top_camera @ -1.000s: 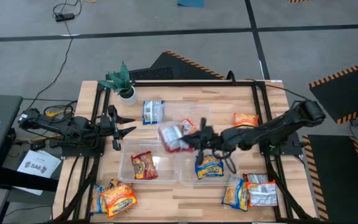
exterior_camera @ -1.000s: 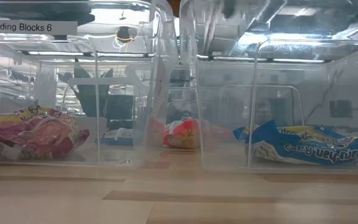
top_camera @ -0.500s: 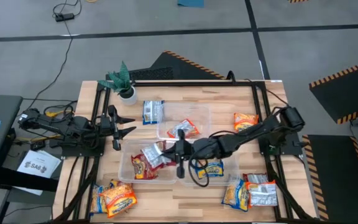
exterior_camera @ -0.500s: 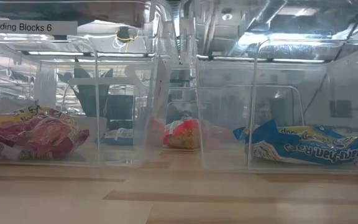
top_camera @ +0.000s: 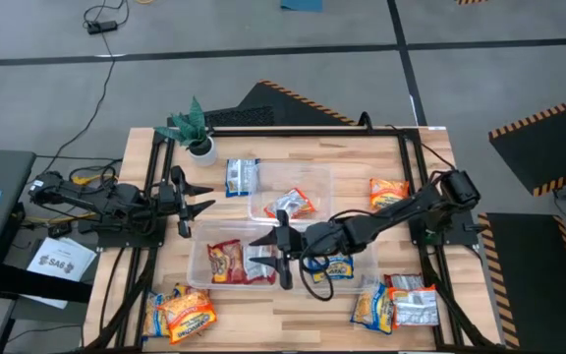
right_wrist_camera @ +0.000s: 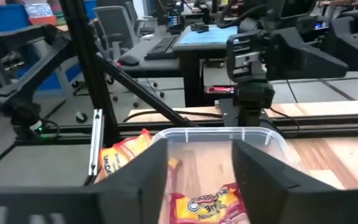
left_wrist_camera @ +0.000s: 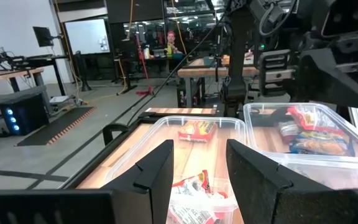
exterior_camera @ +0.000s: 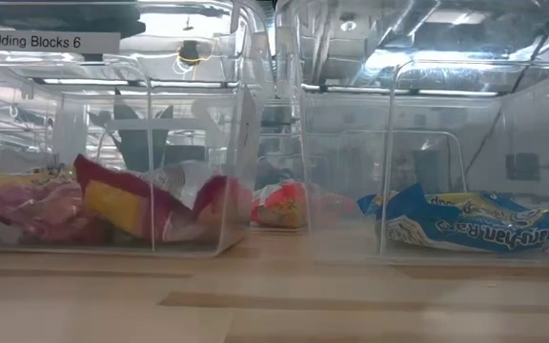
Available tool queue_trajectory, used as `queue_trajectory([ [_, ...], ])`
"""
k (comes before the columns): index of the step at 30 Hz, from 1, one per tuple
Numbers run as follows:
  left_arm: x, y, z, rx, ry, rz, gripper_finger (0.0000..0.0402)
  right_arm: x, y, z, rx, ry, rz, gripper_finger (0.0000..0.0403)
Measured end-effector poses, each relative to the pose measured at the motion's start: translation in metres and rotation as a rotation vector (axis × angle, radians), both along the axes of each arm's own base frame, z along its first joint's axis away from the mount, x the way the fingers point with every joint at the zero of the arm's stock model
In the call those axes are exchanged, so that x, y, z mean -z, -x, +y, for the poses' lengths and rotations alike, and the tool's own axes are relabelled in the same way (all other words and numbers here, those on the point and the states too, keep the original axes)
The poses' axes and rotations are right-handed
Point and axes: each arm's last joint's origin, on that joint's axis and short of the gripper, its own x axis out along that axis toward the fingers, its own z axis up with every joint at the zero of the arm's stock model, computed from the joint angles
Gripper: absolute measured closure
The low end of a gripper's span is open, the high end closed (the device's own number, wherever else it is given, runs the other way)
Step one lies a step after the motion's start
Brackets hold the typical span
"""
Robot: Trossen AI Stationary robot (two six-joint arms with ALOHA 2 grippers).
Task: Sort Maruchan noodles
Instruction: Put the orange noodle pack into the top transparent bin
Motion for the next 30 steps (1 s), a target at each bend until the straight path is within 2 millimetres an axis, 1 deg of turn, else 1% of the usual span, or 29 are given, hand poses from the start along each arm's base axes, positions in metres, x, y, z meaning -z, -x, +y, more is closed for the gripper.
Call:
queue_trajectory([
  [3, 0.0, 0.0, 0.0, -0.001, 0.0, 0.0, 0.0265, -0.003, 0.005, -0.003, 0.003, 0.032, 0.038, 0.0168],
  [5, 0.0, 0.0, 0.0, 0.0, 0.0, 0.0, 0.0265, -0.013, 0.014, -0.006, 0.007, 0.07, 0.071, 0.0158],
  [8, 0.0, 0.0, 0.0, 0.0, 0.004, -0.001, 0.0265, -0.029, 0.035, -0.014, 0.052, 0.122, 0.164, 0.0155],
  [10, 0.0, 0.0, 0.0, 0.0, 0.004, 0.0, 0.0265, -0.036, 0.05, -0.015, 0.083, 0.153, 0.218, 0.0155],
  [12, 0.0, 0.0, 0.0, 0.0, 0.004, 0.002, 0.0265, -0.039, 0.067, -0.014, 0.159, 0.196, 0.229, 0.0156],
  [14, 0.0, 0.0, 0.0, 0.0, 0.005, 0.002, 0.0265, -0.037, 0.086, -0.012, 0.267, 0.25, 0.22, 0.0159],
  [16, 0.0, 0.0, 0.0, 0.0, 0.005, 0.001, 0.0265, -0.03, 0.107, -0.012, 0.394, 0.29, 0.222, 0.0162],
  [18, 0.0, 0.0, 0.0, 0.0, 0.006, 0.001, 0.0265, -0.022, 0.128, -0.016, 0.521, 0.291, 0.206, 0.0165],
  [20, 0.0, 0.0, 0.0, 0.0, 0.006, 0.001, 0.0265, -0.016, 0.15, -0.024, 0.651, 0.263, 0.171, 0.0168],
  [23, 0.0, 0.0, 0.0, 0.0, 0.006, 0.0, 0.0265, -0.006, 0.18, -0.042, 0.83, 0.141, 0.101, 0.017],
  [27, 0.0, 0.0, 0.0, 0.0, 0.007, -0.003, 0.0265, 0.013, 0.208, -0.073, 0.954, -0.08, 0.074, 0.0171],
  [30, 0.0, 0.0, 0.0, 0.0, 0.007, -0.004, 0.0265, 0.028, 0.224, -0.096, 1.021, -0.253, 0.147, 0.0171],
])
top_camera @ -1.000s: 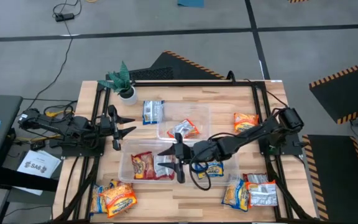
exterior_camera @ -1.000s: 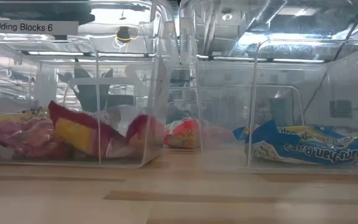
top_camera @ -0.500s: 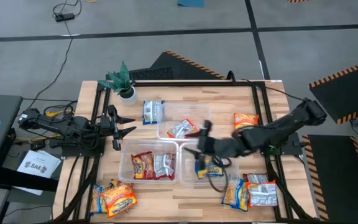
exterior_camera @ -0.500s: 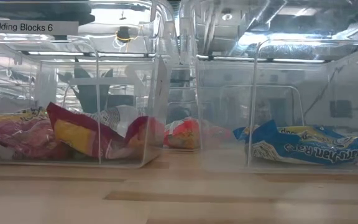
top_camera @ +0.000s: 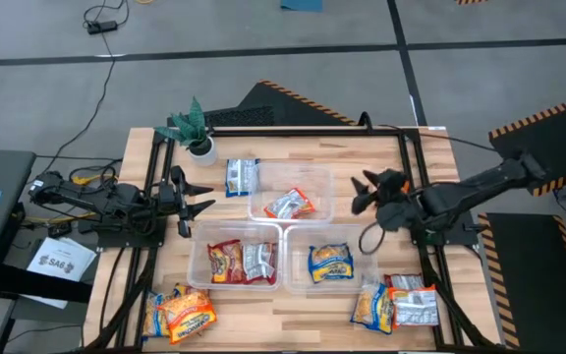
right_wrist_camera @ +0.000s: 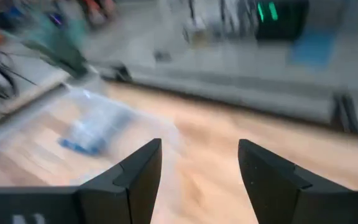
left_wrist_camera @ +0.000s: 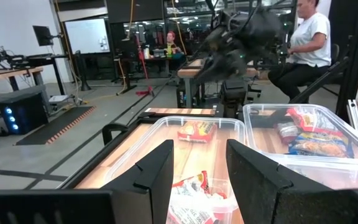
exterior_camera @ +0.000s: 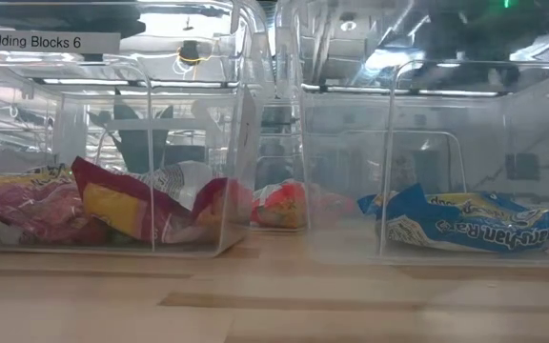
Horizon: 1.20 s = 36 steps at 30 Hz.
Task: Sort Maruchan noodles
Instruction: Put the orange noodle pack into the top transparent bin
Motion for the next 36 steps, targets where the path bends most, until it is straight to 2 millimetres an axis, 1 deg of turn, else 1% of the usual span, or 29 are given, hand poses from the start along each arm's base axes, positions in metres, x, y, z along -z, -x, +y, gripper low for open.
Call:
queue_trajectory([
  [3, 0.0, 0.0, 0.0, 0.0, 0.0, 0.0, 0.0265, 0.013, 0.012, -0.017, 0.105, -0.162, 0.075, 0.0171],
  [7, 0.0, 0.0, 0.0, 0.0, 0.0, 0.0, 0.0265, 0.03, 0.021, -0.03, 0.279, -0.286, 0.189, 0.0171],
  [10, 0.0, 0.0, 0.0, 0.0, 0.0, 0.0, 0.0265, 0.041, 0.022, -0.036, 0.375, -0.362, 0.278, 0.0171],
  [14, 0.0, 0.0, 0.0, 0.0, 0.0, 0.0, 0.0265, 0.055, 0.018, -0.043, 0.453, -0.465, 0.413, 0.0171],
  [17, 0.0, 0.0, 0.0, 0.0, 0.0, 0.0, 0.0265, 0.065, 0.014, -0.049, 0.509, -0.473, 0.491, 0.0171],
  [22, 0.0, 0.0, 0.0, 0.0, 0.0, 0.0, 0.0265, 0.077, 0.008, -0.057, 0.538, -0.509, 0.607, 0.0171],
  [28, 0.0, 0.0, 0.0, 0.0, 0.0, 0.0, 0.0265, 0.089, 0.004, -0.063, 0.575, -0.539, 0.689, 0.0171],
  [36, 0.0, 0.0, 0.0, 0.0, 0.0, 0.0, 0.0265, 0.104, -0.007, -0.071, 0.538, -0.56, 0.735, 0.0171],
])
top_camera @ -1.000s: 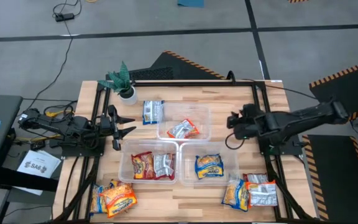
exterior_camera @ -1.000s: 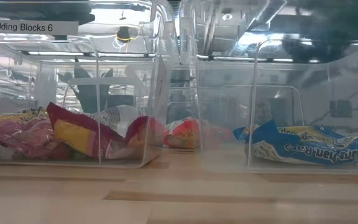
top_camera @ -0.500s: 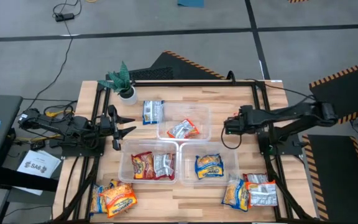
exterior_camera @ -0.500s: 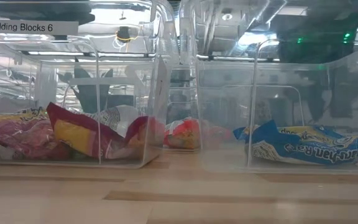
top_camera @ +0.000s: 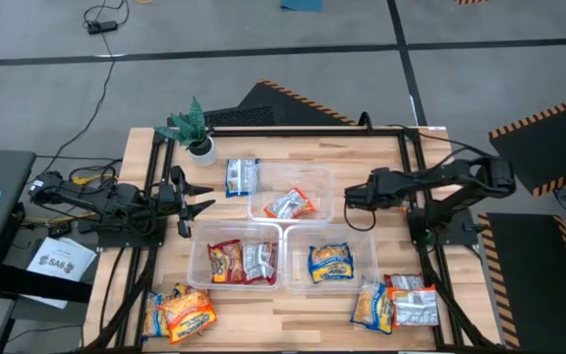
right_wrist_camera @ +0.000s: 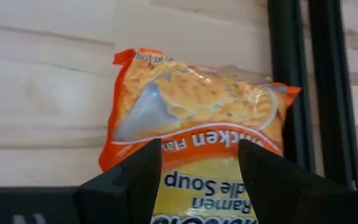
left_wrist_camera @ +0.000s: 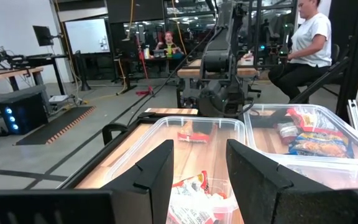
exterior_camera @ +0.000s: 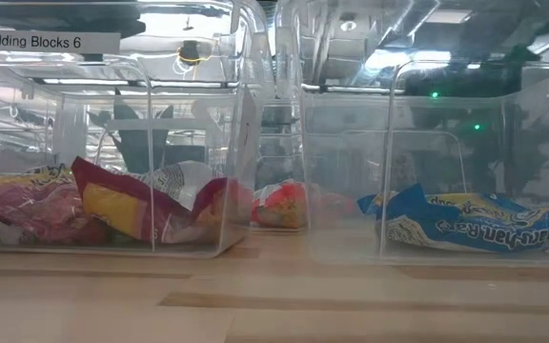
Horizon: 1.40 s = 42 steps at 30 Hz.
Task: Sort Maruchan noodles
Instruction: Put the orange noodle pack into the top transparent bin
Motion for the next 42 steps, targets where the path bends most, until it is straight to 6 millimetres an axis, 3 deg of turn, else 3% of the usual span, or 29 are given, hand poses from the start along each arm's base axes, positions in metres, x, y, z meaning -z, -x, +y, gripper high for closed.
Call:
queue_trajectory([
  [6, 0.0, 0.0, 0.0, 0.0, 0.0, 0.0, 0.0265, 0.011, -0.004, -0.007, -0.011, -0.032, 0.056, 0.0174],
  [9, 0.0, 0.0, 0.0, 0.0, 0.0, 0.0, 0.0265, 0.016, -0.006, -0.009, -0.023, -0.04, 0.082, 0.0199],
  [12, 0.0, 0.0, 0.0, 0.0, 0.001, 0.0, 0.0265, 0.021, -0.007, -0.012, -0.03, -0.053, 0.108, 0.0252],
  [16, 0.0, 0.0, 0.0, 0.0, 0.003, -0.001, 0.0265, 0.025, -0.007, -0.012, -0.057, -0.062, 0.138, 0.0359],
  [18, 0.0, 0.0, 0.0, 0.0, 0.003, -0.001, 0.0265, 0.025, -0.008, -0.012, -0.074, -0.059, 0.143, 0.0387],
  [25, 0.0, 0.0, 0.0, 0.0, 0.001, 0.0, 0.0265, 0.006, -0.011, -0.001, -0.112, -0.042, 0.097, 0.0396],
  [34, 0.0, 0.0, 0.0, 0.0, 0.002, -0.001, 0.0265, -0.041, -0.008, 0.024, -0.175, 0.185, -0.065, 0.0398],
  [42, 0.0, 0.0, 0.0, -0.002, 0.001, -0.001, 0.0265, -0.066, -0.001, 0.043, -0.256, 0.415, -0.246, 0.0398],
])
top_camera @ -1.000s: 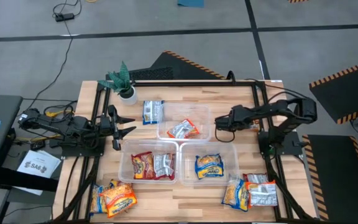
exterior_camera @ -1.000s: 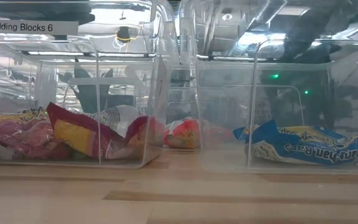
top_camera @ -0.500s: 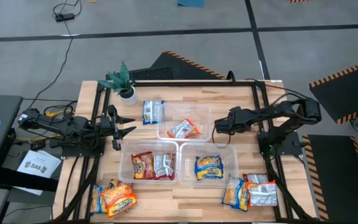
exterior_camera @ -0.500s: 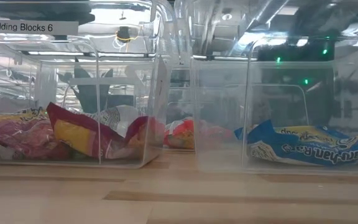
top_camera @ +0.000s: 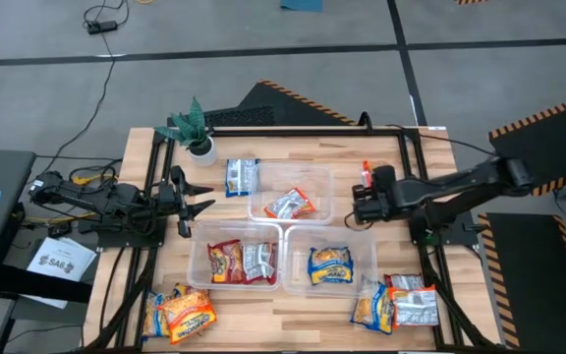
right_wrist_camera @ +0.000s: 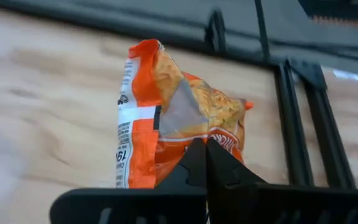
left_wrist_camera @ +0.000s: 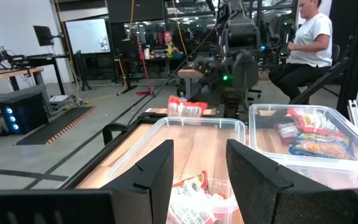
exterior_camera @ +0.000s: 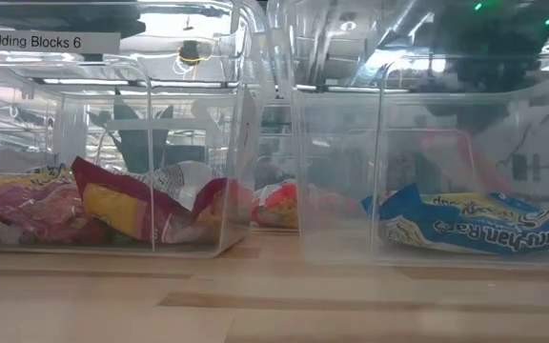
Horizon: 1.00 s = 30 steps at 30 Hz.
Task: Sort Maruchan noodles
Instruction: Put the orange noodle pack into the top transparent bin
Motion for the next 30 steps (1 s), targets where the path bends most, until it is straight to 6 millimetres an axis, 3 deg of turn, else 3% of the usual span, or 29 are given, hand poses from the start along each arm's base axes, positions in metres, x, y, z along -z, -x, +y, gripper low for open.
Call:
queue_trajectory([
  [10, 0.0, 0.0, 0.0, -0.003, 0.0, 0.0, 0.0265, -0.016, 0.0, 0.02, -0.128, 0.248, -0.189, 0.0398],
  [20, 0.0, 0.0, 0.0, -0.003, 0.0, -0.001, 0.0265, -0.033, -0.02, 0.03, -0.217, 0.31, -0.23, 0.0398],
  [30, 0.0, 0.0, 0.0, -0.003, 0.0, -0.001, 0.0265, -0.065, -0.051, 0.059, -0.409, 0.398, -0.32, 0.0398],
])
